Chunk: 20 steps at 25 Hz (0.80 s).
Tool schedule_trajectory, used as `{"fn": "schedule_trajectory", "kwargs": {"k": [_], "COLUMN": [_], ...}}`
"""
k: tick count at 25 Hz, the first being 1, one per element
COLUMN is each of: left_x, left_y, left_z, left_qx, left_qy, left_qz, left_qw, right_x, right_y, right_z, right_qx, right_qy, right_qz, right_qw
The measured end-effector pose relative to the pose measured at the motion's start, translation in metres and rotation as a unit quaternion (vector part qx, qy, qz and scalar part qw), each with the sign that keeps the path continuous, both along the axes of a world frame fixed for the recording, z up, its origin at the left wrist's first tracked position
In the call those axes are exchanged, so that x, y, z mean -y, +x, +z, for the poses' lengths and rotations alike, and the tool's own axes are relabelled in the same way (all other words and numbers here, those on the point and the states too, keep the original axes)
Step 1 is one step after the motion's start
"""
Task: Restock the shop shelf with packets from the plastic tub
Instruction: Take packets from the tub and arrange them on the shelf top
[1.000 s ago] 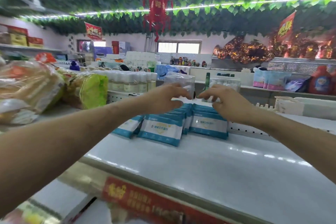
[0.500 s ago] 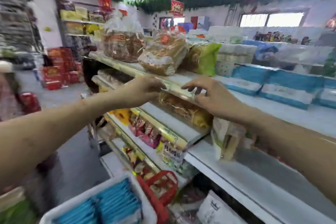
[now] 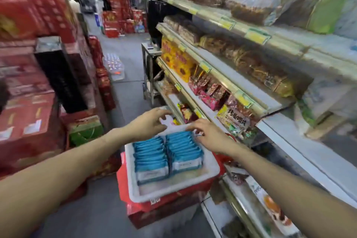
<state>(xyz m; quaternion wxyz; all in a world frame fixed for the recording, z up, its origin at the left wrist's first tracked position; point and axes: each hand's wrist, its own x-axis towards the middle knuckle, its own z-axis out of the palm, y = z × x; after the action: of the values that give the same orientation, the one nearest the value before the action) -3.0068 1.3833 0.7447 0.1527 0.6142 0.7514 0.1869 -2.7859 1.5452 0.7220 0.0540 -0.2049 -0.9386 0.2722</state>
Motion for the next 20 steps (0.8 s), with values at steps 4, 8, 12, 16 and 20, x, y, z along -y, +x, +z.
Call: {"fn": "schedule_trajectory", "kwargs": {"k": [4,8,12,16,20], "left_x": [0.038,0.055,0.056,0.057,0.055], "left_y": [0.018,0.030,0.040,0.037,0.035], "left_z": [-0.094,-0.145,-0.151,-0.153,-0.155], "left_qx": [0.042,-0.036,-0.123,-0.135,-0.078], "left_qy": [-0.107,-0.169,-0.161,-0.182,-0.189], "left_qz": [0.037,0.015,0.008,-0.011,-0.031], "left_qw": [0.993,0.985,0.979,0.974,0.978], "right_x": [0.013,0.018,0.018,0.015,0.017], "right_y": [-0.007,-0.005,-0.007,-0.009,-0.014], "right_z": [-0.078,-0.111,-0.114,-0.112,-0.109], "right_qx": [0.138,0.177,0.184,0.241,0.285], "right_qy": [-0.019,0.017,0.087,0.081,0.044], "right_qz": [0.050,0.038,0.040,0.056,0.072], "right_qw": [0.989,0.983,0.978,0.965,0.955]}}
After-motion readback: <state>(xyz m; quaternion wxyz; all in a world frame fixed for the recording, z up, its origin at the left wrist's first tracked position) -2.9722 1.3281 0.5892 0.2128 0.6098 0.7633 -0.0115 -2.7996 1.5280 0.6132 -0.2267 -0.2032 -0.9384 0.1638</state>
